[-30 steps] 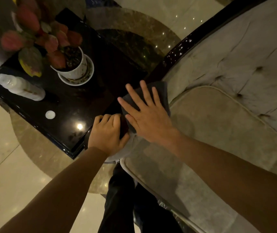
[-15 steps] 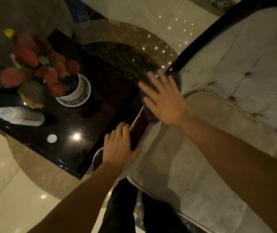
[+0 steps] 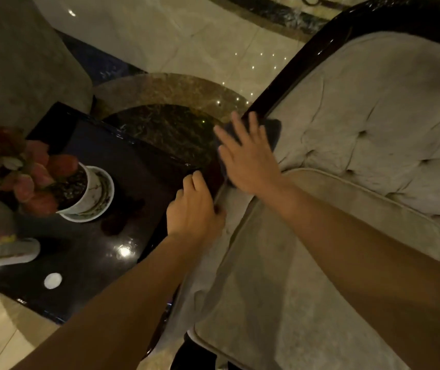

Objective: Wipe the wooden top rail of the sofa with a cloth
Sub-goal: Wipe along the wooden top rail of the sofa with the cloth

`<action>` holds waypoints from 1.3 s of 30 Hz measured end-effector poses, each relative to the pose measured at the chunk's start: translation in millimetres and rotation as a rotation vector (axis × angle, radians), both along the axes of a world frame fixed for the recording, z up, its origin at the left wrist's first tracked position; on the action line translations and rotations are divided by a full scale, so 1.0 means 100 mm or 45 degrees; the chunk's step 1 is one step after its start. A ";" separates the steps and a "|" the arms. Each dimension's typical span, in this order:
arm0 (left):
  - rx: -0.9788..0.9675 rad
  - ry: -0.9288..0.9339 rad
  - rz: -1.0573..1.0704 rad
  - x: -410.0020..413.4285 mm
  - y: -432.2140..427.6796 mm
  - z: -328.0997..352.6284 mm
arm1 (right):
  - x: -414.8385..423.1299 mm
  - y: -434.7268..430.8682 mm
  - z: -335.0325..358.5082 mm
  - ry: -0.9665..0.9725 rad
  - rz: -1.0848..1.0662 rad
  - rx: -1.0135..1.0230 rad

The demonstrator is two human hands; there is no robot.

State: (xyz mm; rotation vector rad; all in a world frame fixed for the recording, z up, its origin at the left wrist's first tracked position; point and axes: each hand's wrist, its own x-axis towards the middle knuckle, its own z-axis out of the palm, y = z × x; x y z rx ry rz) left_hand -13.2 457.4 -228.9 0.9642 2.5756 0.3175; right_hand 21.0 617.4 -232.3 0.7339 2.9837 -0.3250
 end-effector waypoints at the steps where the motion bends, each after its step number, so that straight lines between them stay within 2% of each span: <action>1: -0.003 0.006 0.004 -0.04 0.14 0.01 | 0.07 -0.11 -0.01 0.008 0.164 -0.011; 3: -0.055 0.031 -0.003 -0.08 0.38 0.04 | 0.14 0.10 0.04 -0.022 0.350 0.011; 4: -0.089 0.047 -0.002 -0.10 0.48 0.05 | 0.08 0.36 0.07 -0.039 0.299 0.064; 6: -0.142 0.095 -0.009 -0.13 0.65 0.06 | -0.08 0.96 0.14 -0.055 0.008 0.135; 8: -0.159 0.128 -0.054 -0.19 0.81 0.05 | -0.19 1.09 0.14 -0.053 -0.150 0.174; 9: -0.159 0.129 -0.069 -0.22 0.89 0.04 | -0.20 0.97 0.11 -0.014 -0.063 0.169; 11: -0.151 0.119 -0.078 -0.30 1.04 0.02 | -0.11 0.69 0.00 0.006 0.287 0.137; 13: -0.178 0.130 -0.074 -0.34 1.17 0.01 | -0.02 0.94 0.03 -0.016 0.524 0.147; 14: -0.194 0.137 -0.067 -0.35 1.23 0.02 | -0.07 1.27 0.08 0.001 0.541 0.223; 16: -0.218 0.150 -0.082 -0.39 1.37 0.04 | -0.15 1.93 0.25 0.036 0.393 0.397; 19: -0.227 0.184 -0.111 -0.49 1.71 0.04 | -0.21 2.03 0.28 0.048 0.149 0.500; 20: -0.215 0.155 -0.093 -0.51 1.80 0.04 | -0.22 1.88 0.20 0.049 0.214 0.492; 22: -0.182 0.075 -0.057 -0.52 1.91 0.04 | -0.17 1.78 0.10 0.019 0.510 0.435; 24: -0.155 0.087 -0.048 -0.49 1.90 0.01 | -0.15 2.18 0.27 -0.029 0.700 0.530; 26: -0.125 0.139 -0.042 -0.48 1.87 -0.01 | -0.11 2.60 0.51 -0.041 0.500 0.628; 28: -0.106 0.177 -0.027 -0.45 1.89 0.01 | -0.01 2.83 0.62 0.086 0.037 0.637; 30: -0.106 0.210 -0.041 -0.45 1.91 0.01 | -0.06 2.55 0.58 0.201 -0.366 0.563; 31: -0.098 0.219 -0.054 -0.45 1.91 0.00 | -0.15 2.29 0.48 0.244 -0.470 0.545; 32: -0.094 0.224 -0.064 -0.44 1.90 -0.01 | -0.23 2.01 0.35 0.250 -0.439 0.509; 34: -0.085 0.233 -0.095 -0.45 1.89 -0.03 | -0.31 1.53 0.11 0.166 -0.034 0.389; 36: -0.075 0.227 -0.096 -0.46 1.88 -0.04 | -0.23 1.56 0.10 0.066 0.360 0.280; 38: -0.075 0.231 -0.074 -0.46 1.88 -0.01 | -0.17 2.03 0.25 0.034 0.465 0.373; 39: -0.077 0.247 -0.085 -0.46 1.89 -0.01 | -0.15 2.30 0.37 0.037 0.367 0.440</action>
